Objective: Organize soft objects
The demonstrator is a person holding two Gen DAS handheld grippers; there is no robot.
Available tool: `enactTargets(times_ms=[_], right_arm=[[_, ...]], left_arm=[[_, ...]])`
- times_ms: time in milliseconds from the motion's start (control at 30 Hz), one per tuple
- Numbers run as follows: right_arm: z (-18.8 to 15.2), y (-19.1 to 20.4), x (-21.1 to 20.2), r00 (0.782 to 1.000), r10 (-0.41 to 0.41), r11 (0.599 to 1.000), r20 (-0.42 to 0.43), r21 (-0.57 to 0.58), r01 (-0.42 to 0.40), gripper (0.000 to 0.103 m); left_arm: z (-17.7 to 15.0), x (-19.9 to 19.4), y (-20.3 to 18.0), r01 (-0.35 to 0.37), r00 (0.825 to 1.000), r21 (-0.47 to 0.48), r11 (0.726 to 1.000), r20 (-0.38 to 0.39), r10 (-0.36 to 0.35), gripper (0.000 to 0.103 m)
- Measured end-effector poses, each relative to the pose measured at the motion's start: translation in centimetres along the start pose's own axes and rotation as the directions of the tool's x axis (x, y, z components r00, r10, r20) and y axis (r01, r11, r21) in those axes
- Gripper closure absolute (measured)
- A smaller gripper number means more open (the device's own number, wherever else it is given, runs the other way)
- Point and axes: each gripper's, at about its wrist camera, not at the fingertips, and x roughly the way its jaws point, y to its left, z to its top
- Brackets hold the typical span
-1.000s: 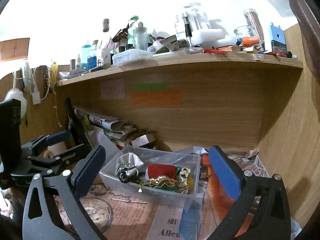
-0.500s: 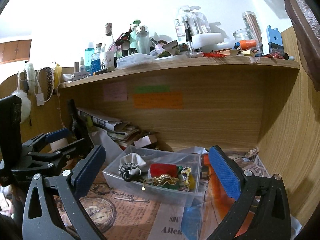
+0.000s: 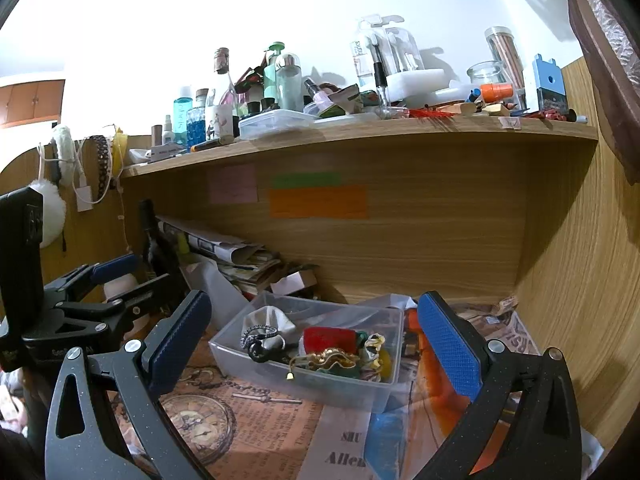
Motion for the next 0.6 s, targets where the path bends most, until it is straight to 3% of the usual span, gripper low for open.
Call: enactTargets(times_ms=[600], right_arm=[[-0.30,0.15,0.24,1.000,-0.004,1.000,-0.012,0.002,0.004,0.000]], left_arm=[[-0.19,0.10,-0.02,0.014,1.000,-0.004,1.000,-0.012,-0.014,0.000]])
